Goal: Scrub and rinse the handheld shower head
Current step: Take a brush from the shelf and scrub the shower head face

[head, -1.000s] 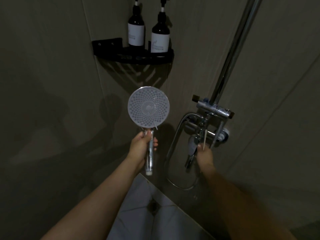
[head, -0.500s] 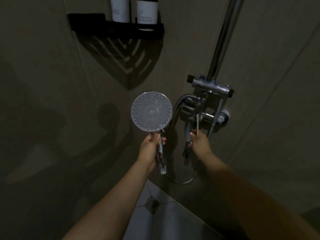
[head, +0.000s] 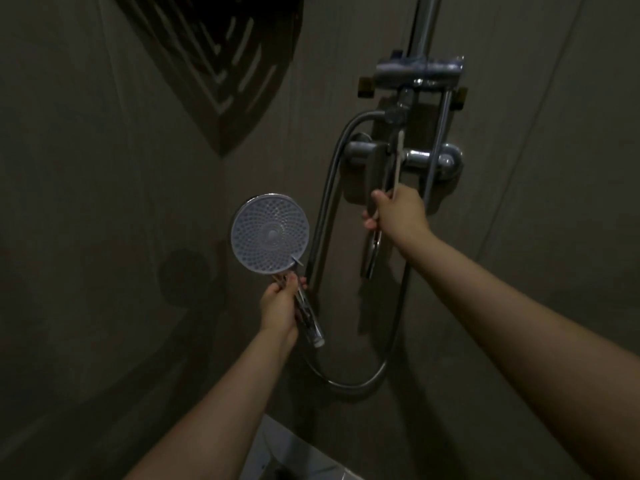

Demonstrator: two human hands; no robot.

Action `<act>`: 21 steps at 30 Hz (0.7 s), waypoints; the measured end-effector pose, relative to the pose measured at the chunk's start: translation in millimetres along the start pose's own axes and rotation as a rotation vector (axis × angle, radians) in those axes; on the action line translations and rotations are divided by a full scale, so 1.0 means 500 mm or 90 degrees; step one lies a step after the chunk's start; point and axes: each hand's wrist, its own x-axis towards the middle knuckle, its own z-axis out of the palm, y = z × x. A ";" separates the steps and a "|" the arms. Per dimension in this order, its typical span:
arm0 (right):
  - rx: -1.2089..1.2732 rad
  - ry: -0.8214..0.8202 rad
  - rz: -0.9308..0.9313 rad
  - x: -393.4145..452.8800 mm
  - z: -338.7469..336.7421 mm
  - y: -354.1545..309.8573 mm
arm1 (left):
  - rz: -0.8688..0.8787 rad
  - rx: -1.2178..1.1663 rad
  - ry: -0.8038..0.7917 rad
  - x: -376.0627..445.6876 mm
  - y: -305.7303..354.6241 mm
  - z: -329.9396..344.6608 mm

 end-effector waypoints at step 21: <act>0.046 0.034 0.020 -0.016 0.008 -0.018 | 0.085 0.089 0.023 0.050 -0.049 -0.134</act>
